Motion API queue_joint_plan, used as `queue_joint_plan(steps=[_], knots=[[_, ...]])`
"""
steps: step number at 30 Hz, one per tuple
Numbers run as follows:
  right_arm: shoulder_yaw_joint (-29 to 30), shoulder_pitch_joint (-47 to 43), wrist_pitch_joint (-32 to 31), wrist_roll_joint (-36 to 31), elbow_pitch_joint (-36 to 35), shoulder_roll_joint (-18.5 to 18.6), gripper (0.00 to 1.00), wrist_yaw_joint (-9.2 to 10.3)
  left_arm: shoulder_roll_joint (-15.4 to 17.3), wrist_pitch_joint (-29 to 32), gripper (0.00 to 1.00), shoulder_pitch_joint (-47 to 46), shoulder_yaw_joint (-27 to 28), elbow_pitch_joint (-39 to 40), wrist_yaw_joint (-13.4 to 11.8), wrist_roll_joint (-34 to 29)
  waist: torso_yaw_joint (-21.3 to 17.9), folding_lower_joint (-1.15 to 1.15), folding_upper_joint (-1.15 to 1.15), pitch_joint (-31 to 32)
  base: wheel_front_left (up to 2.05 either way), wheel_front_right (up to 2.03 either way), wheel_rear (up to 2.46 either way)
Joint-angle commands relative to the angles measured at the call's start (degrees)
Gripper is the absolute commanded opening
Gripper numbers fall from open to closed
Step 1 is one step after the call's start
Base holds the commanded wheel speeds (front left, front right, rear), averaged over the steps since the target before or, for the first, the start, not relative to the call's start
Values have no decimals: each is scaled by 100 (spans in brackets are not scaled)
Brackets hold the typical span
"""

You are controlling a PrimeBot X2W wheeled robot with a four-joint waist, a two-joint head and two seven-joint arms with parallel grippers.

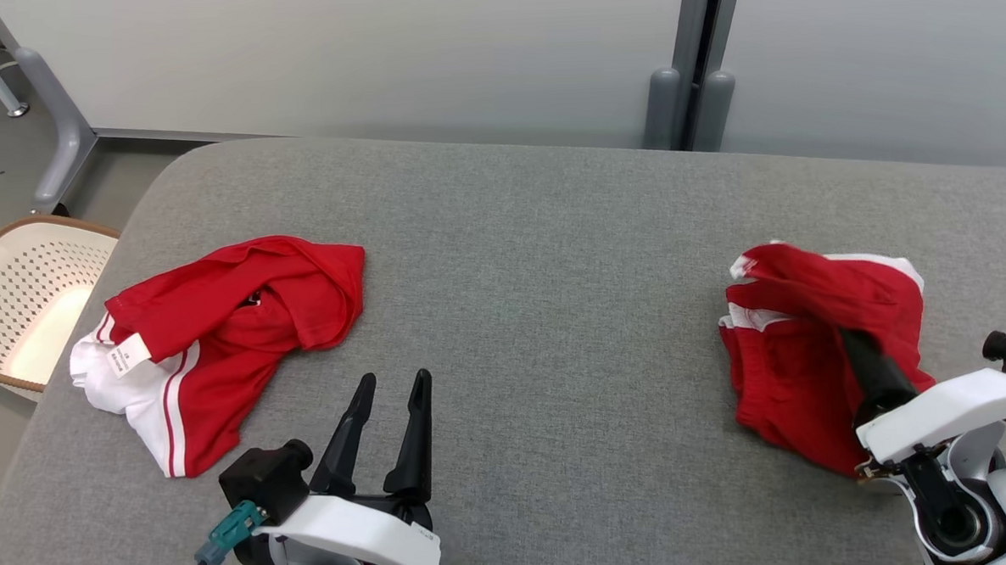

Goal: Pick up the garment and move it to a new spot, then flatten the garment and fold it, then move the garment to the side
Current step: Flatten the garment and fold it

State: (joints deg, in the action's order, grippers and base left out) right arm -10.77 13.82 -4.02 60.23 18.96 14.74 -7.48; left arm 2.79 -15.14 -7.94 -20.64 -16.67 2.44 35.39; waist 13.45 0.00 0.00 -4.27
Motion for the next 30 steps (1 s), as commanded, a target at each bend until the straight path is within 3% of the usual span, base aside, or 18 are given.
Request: queue_joint_plan(steps=[1,8,9,10,11,21,30], knots=[[-69,-65,34,71,-18,75,0,-2,22,1,100,49,-1,-6,-31,16,32,0,0,33,0,0,0],[-825,8,172,169,179,300,0,-2,22,1,100,96,15,8,-94,42,128,0,0,103,0,0,0],[-934,25,177,188,199,324,10,-2,23,1,100,108,16,5,-98,47,141,0,0,110,0,0,0],[-1047,43,189,179,215,370,66,-2,23,1,100,119,11,0,-95,48,157,0,0,116,0,0,0],[-1168,55,202,167,224,409,100,-2,23,1,100,130,3,-3,-95,49,172,0,0,120,0,0,0],[-2259,161,173,126,500,750,100,-2,22,1,100,171,-46,-61,-108,87,324,0,0,105,0,0,0],[-2854,406,-2,115,981,776,100,-1,23,1,100,113,-54,-65,-122,76,331,0,0,-18,0,0,0]])
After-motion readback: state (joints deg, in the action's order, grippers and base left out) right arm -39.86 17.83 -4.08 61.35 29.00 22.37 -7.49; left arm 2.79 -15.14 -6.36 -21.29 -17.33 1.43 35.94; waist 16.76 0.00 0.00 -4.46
